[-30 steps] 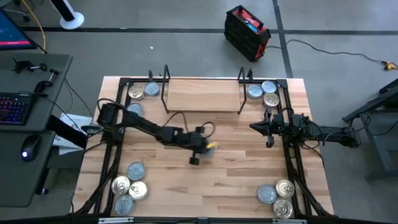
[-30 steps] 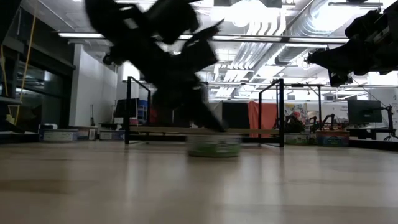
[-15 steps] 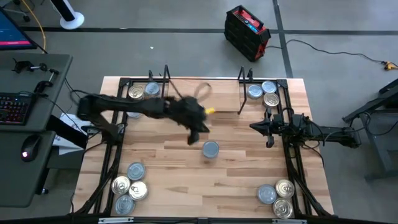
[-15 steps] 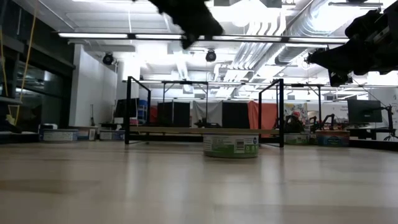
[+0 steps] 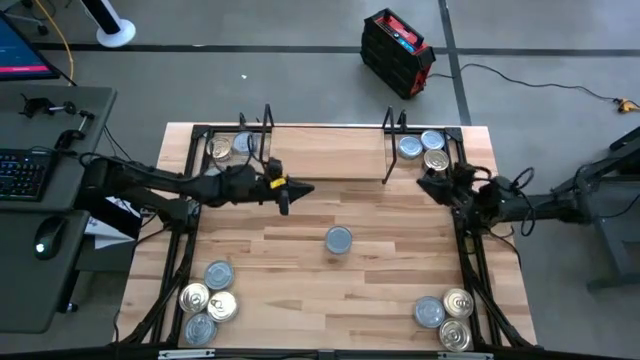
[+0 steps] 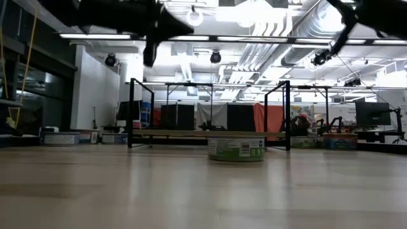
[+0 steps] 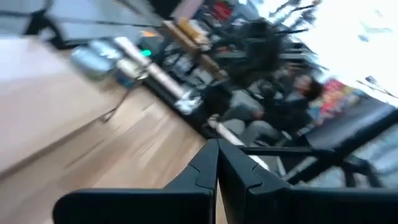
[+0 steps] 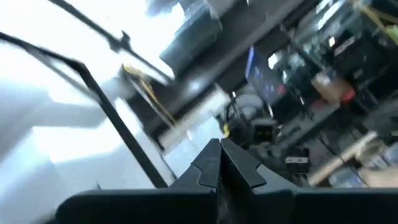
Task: Stack canned seafood by type on shelf
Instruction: Put the green tuna can on the shelf
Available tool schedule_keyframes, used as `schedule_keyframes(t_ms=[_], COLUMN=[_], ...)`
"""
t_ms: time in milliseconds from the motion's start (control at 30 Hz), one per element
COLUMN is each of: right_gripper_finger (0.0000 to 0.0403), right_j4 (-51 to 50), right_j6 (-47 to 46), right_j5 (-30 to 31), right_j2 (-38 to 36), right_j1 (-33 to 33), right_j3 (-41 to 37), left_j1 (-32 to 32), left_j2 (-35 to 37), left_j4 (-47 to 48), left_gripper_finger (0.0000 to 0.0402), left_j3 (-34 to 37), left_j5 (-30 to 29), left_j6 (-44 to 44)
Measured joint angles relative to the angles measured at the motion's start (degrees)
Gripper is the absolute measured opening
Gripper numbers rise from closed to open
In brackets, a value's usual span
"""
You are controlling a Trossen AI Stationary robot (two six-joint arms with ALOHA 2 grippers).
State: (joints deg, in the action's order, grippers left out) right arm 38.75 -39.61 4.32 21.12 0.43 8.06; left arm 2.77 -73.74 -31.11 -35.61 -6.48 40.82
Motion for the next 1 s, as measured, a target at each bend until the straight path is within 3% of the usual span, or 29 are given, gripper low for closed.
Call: schedule_keyframes(t_ms=[200,400,533,667,1000], right_gripper_finger=[0.0,0.0,0.0,0.0,0.0], right_j4=[-20.4,-52.5,-63.0,-66.7,-62.8], right_j6=[3.8,3.7,2.7,-1.3,-26.6], right_j5=[-5.9,-7.8,-5.4,-1.2,3.1], right_j2=[26.3,43.0,47.2,49.1,53.1], right_j1=[4.0,5.1,7.0,9.1,14.8], right_j3=[19.0,33.7,39.3,40.4,31.9], left_j1=[-0.9,-1.0,-2.2,-3.7,-4.2], left_j2=[-0.1,-0.1,-0.6,-2.8,-13.6], left_j4=[3.7,5.2,6.9,6.9,0.1], left_gripper_finger=[0.0,0.0,0.0,0.0,0.0], left_j3=[1.6,1.6,1.5,1.5,0.4], left_j5=[-1.6,-1.0,0.0,0.2,2.2], left_j6=[-1.0,-10.7,-17.2,-19.9,-30.8])
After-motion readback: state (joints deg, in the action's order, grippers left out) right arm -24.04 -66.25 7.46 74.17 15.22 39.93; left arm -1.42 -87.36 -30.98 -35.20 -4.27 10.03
